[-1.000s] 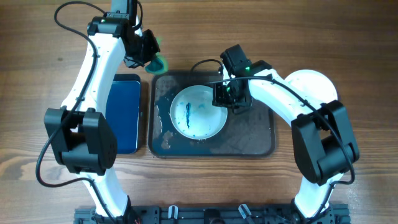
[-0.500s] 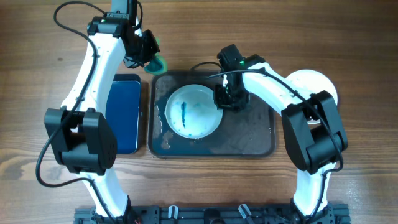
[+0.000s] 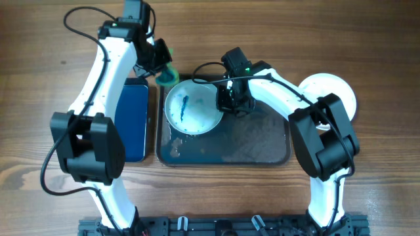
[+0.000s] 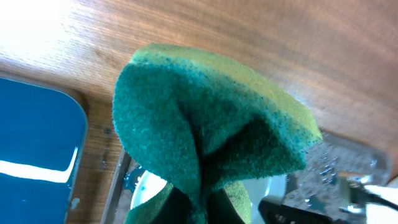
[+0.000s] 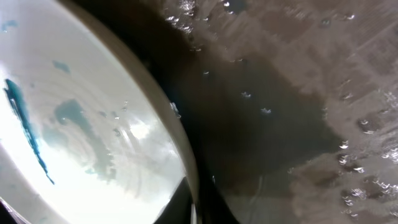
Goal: Clean dirty plates on tray and stack at the side
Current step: 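Bring the sponge in the left gripper down onto the held plate, then scrub the held plate with the sponge in the left gripper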
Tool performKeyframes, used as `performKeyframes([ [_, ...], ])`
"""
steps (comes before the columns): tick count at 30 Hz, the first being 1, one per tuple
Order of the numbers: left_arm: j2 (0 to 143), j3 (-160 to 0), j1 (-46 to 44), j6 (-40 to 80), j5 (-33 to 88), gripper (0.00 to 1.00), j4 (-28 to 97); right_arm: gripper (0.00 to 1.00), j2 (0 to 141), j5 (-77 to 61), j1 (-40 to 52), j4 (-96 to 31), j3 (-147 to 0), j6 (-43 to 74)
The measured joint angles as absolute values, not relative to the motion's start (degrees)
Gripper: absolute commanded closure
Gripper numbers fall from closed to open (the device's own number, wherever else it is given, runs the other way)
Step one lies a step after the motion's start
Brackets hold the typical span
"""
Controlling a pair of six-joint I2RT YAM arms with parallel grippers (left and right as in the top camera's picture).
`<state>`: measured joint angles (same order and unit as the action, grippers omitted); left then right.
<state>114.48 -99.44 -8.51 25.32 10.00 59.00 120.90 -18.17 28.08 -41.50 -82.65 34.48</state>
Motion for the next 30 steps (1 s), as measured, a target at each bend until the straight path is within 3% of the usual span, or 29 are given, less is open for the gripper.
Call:
performKeyframes([
  [6,115.2,-84.8,-16.4,22.7,6.3,0.96,51.7,0.96,120.9,-18.6,28.1,-41.4,-82.7,34.5],
  [14,113.2,-73.9,-17.5,16.3,2.5,0.96,38.7,0.96,120.9,-18.6,28.1,-41.0,-82.7,34.5],
  [21,113.6,-72.4,-21.3,6.1,22.0,0.96,34.5,0.96,120.9,-18.6,28.1,-41.0,-82.7,34.5],
  [26,113.7,-72.0,-20.8,20.9,9.6,0.96,27.7,0.96,121.0,-18.4,28.1,-39.8,-82.7,34.7],
  [30,113.6,-73.4,-19.3,33.2,-4.9,0.96,33.6,0.96,121.0,-18.6,28.4,-39.6,-82.7,34.7],
])
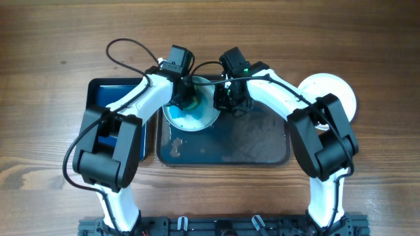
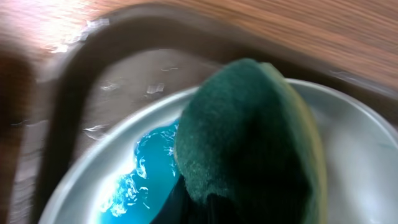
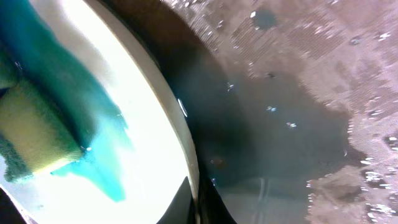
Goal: Clean dirty plates on tray and stack at the side
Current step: 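Scrub the held plate with the sponge in the left gripper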
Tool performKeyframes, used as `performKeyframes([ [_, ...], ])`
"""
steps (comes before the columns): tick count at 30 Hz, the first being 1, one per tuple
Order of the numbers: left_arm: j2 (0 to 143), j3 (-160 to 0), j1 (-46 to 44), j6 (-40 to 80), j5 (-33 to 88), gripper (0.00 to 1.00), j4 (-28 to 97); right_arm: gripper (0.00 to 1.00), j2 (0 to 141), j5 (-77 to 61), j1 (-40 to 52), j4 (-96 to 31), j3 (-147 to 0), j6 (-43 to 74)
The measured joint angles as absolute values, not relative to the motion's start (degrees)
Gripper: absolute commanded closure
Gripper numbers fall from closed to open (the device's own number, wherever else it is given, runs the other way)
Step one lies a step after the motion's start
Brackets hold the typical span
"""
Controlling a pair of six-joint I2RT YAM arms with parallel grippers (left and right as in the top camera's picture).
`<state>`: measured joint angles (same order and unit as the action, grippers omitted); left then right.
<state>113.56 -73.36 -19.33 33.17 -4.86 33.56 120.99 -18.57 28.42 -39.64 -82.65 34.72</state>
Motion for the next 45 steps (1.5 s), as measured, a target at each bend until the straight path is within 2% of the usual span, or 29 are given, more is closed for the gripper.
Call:
performKeyframes([
  [4,113.2,-74.2,-19.1,33.7,-4.4,0.96,41.8,0.96,121.1,-19.4,28.8,-39.9,-82.7,34.5],
  [9,113.3,-73.5,-20.5,14.7,18.9,0.96,48.5,0.96,121.2,-21.4,26.2,-40.9,-82.7,32.9],
  [12,113.6,-73.0,-23.7,8.3,23.9,0.96,46.2,0.96,121.2,-22.0,24.1,-41.3,-82.6,31.8],
  [18,113.3,-72.4,-25.0,25.3,10.4,0.96,33.9,0.96,121.2,-21.3,23.2,-40.4,-82.6,32.1],
  [21,113.4,-72.2,-25.1,31.7,-1.3,0.96,27.5,0.96,121.2,-20.7,23.9,-40.6,-82.6,32.2],
  [23,113.4,-72.5,-25.1,35.3,-11.6,0.96,30.7,0.96,121.2,-20.7,24.6,-40.6,-82.6,32.8],
  [26,113.3,-73.1,-24.5,40.2,-18.2,0.96,39.5,0.96,121.2,-20.7,25.2,-39.9,-82.6,32.9],
  [29,113.1,-73.8,-23.3,35.7,-9.8,0.96,43.3,0.96,121.2,-20.6,25.3,-40.2,-82.6,32.7],
  [32,113.0,-73.2,-21.6,23.0,15.7,0.96,38.8,0.96,121.2,-20.5,25.3,-40.4,-82.6,32.1],
  [35,114.2,-72.2,-23.3,19.7,27.0,0.96,33.9,0.95,121.2,-20.5,25.3,-40.4,-82.6,31.8],
  [41,114.5,-71.9,-21.8,19.2,29.1,0.96,29.7,0.96,121.2,-20.6,25.1,-40.3,-82.6,31.6],
  [45,114.4,-71.9,-18.9,25.7,16.3,0.96,27.2,0.96,121.3,-20.6,25.1,-39.5,-82.6,31.7],
])
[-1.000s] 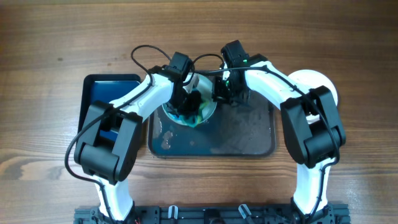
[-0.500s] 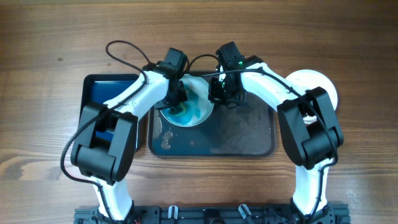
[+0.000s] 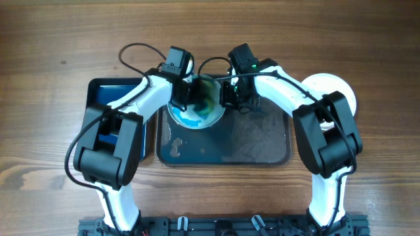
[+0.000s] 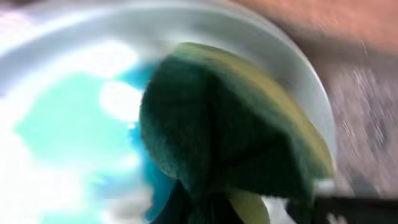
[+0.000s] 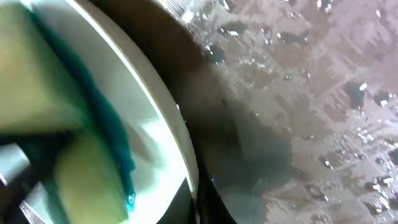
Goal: Clean dirty plates on tray and stack at the side
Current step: 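Scrub the held plate with the sponge in the left gripper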
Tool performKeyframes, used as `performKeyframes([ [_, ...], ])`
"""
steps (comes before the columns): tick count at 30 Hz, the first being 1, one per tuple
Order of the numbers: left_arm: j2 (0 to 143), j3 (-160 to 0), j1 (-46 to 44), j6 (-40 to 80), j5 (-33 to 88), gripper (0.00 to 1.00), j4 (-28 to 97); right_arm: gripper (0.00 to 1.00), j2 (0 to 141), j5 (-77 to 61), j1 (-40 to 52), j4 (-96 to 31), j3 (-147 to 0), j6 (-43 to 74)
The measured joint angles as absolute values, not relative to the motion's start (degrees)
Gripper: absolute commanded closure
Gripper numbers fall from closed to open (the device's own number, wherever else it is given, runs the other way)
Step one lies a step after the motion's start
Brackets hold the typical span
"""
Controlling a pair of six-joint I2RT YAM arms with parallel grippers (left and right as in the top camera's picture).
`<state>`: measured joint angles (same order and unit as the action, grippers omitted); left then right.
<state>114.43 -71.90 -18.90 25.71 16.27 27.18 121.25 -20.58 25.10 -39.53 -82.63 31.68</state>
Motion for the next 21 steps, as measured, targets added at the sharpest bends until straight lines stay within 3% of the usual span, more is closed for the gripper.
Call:
performKeyframes([
  [3,114.0,-72.3,-18.8,29.3,3.6,0.96,26.8,0.96,121.3,-20.6,25.1,-39.5,-82.7,31.7],
  [5,113.6,-73.4,-18.8,34.2,-5.5,0.96,33.2,0.96,121.3,-20.8,25.1,-39.3,-82.7,31.7],
  [8,113.2,-74.1,-18.9,38.1,-7.9,0.96,41.0,0.96,121.5,-21.7,25.8,-39.3,-82.7,31.4],
  [11,113.0,-74.0,-18.1,32.2,3.6,0.96,41.5,0.96,121.5,-21.8,25.7,-39.8,-82.7,30.8],
  [13,113.6,-72.9,-18.5,24.4,22.9,0.96,38.1,0.96,121.5,-21.8,25.6,-39.8,-82.7,30.8],
  [15,114.5,-71.9,-20.3,21.6,31.5,0.96,33.9,0.96,121.5,-21.8,25.6,-39.7,-82.7,30.8],
  [21,114.6,-71.8,-20.4,26.2,23.4,0.96,29.9,0.96,121.5,-21.8,25.6,-39.4,-82.7,30.9],
])
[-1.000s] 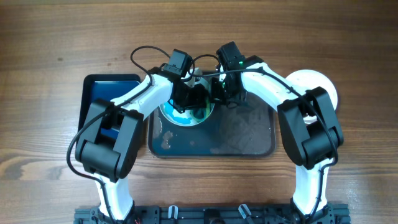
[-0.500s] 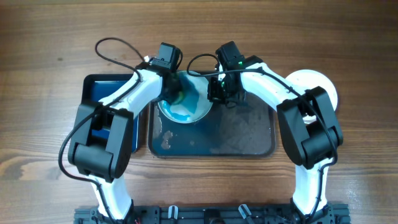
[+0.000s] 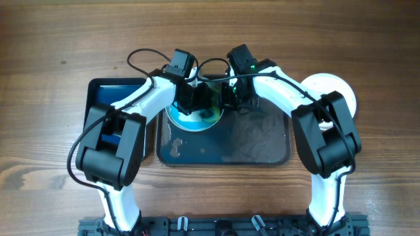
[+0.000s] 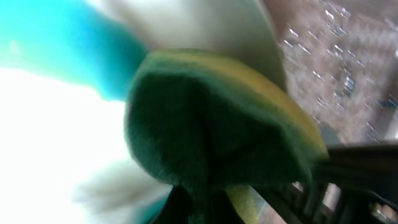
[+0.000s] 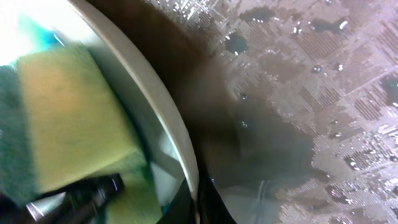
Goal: Clean dirty plates on tray and stack at the side
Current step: 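Scrub the held plate with the sponge in the left gripper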
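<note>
A white plate [image 3: 186, 120] smeared with blue soap lies at the left end of the dark wet tray [image 3: 262, 141]. My left gripper [image 3: 205, 100] is shut on a green and yellow sponge [image 4: 217, 130] that presses on the plate's right part. The sponge's yellow side [image 5: 68, 118] fills the left of the right wrist view. My right gripper [image 3: 228, 101] is shut on the plate's right rim [image 5: 186, 158], one finger on each side of it.
A blue tray [image 3: 111, 98] lies left of the dark tray, mostly under my left arm. A clean white plate [image 3: 341, 88] sits on the wooden table at the right, beside the dark tray's far right corner.
The sponge in my left gripper has moved right across the plate, from near its middle to close by the rim that my right gripper holds. The right gripper has kept its place.
At first my left gripper held the sponge off the tray, past the plate's far left, with a thin blue streak on the plate. Then the sponge was on the plate with blue soap spread around it. My right gripper held the rim throughout.
</note>
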Tool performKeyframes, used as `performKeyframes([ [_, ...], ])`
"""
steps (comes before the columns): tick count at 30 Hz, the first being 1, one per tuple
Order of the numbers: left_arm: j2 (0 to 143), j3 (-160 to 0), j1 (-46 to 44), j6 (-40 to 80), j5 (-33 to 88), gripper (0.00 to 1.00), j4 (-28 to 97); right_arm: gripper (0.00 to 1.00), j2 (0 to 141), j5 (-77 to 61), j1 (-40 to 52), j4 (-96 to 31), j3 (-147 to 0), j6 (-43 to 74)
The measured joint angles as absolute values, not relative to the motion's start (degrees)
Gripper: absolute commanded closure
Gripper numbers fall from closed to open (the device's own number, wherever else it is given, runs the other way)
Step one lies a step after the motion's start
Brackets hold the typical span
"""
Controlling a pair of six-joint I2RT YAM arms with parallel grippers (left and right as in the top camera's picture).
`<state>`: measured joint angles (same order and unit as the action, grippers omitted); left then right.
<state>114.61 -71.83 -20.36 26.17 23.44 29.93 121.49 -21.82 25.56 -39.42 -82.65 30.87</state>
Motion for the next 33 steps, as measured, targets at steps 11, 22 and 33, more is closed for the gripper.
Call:
performKeyframes([
  [11,113.3,-73.7,-20.2,36.4,-7.8,0.96,37.9,0.96,121.6,-21.9,25.6,-38.6,-82.7,31.5],
  [22,113.2,-74.3,-20.1,37.1,-14.0,0.96,47.9,0.96,121.7,-23.6,26.3,-38.7,-82.7,31.4],
  [33,113.4,-79.3,-18.5,36.1,-8.6,0.96,53.7,0.96,121.7,-23.5,26.3,-39.1,-82.7,31.3],
])
